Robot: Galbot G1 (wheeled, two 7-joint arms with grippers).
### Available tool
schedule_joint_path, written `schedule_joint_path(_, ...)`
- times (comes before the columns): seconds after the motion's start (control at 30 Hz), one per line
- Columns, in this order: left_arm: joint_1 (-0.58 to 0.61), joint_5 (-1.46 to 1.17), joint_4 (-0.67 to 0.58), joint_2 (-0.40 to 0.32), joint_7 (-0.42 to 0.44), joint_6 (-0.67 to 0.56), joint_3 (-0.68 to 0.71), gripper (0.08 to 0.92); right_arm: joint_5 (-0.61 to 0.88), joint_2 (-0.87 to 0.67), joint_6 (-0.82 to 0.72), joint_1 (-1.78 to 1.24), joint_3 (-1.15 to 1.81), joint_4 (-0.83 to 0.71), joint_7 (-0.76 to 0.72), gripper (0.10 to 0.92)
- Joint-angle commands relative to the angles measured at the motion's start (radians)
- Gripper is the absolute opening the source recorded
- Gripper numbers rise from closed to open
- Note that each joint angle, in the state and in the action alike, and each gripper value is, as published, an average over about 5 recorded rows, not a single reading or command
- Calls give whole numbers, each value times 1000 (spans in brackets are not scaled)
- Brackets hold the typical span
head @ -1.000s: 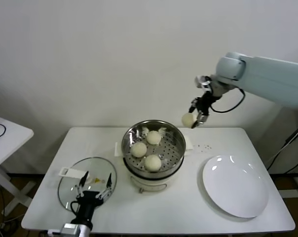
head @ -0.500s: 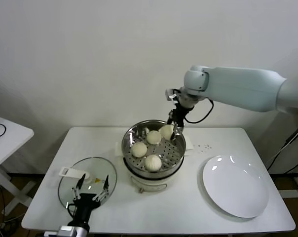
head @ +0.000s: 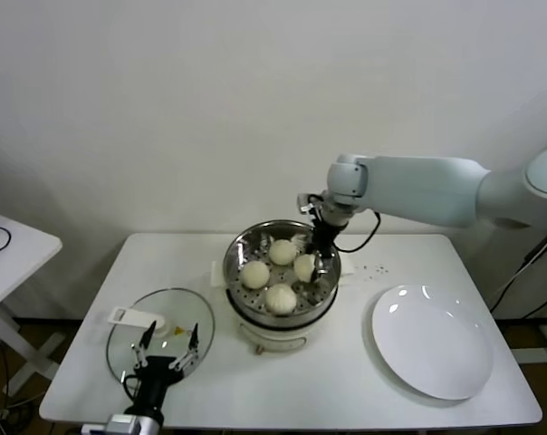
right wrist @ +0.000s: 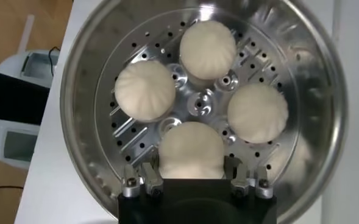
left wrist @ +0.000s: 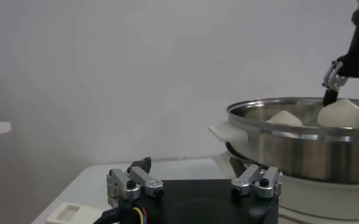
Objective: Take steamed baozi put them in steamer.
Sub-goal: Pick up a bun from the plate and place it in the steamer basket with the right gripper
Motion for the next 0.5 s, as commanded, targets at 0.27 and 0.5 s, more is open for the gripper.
schedule_joint_path(0.27,-14,1,13,0,0,4,3,823,-7,7,-2,-54,-4,-33,8,679)
schedule_joint_path(0.5,-23,5,14,-4,0,8,7,823,-18,13,3,-61,-2,-50,6,679)
